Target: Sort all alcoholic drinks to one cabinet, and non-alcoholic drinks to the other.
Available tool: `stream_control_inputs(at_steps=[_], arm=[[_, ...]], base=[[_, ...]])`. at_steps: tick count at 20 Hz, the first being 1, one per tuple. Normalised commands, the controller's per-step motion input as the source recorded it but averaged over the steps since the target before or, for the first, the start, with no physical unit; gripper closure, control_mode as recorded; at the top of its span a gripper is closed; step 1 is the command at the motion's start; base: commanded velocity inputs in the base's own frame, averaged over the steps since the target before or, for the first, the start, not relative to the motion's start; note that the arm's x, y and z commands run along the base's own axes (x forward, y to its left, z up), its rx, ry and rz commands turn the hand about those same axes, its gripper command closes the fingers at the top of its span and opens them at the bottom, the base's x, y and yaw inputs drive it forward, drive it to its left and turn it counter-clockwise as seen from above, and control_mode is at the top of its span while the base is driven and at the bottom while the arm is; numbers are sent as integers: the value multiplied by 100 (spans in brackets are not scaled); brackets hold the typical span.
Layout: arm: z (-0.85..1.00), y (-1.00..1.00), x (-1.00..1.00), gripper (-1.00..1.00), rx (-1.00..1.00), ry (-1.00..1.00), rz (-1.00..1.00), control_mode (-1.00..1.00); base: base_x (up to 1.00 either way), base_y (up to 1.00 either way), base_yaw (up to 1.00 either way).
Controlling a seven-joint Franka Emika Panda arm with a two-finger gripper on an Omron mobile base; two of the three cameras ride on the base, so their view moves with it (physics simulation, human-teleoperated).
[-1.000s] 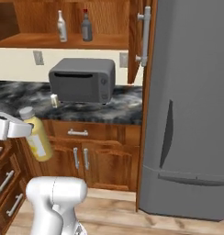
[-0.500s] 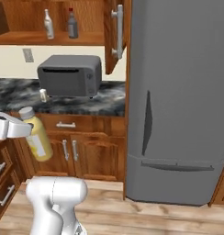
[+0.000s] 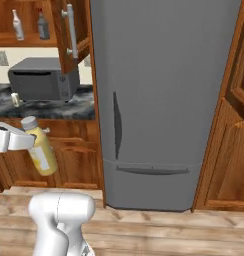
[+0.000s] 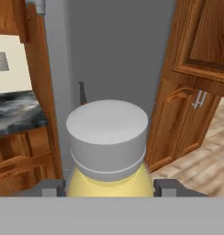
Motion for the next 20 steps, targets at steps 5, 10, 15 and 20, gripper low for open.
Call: stream_control_inputs(at_steps=[5, 10, 15, 20], arm=[[0, 0, 0, 100, 0, 0, 0, 100], [0, 0, 0, 100, 0, 0, 0, 100], [0, 0, 0, 100, 0, 0, 0, 100], [0, 0, 0, 100, 0, 0, 0, 100]], base=[[-40, -84, -12], [-49, -81, -14], [-45, -78, -14], [-40, -74, -14]])
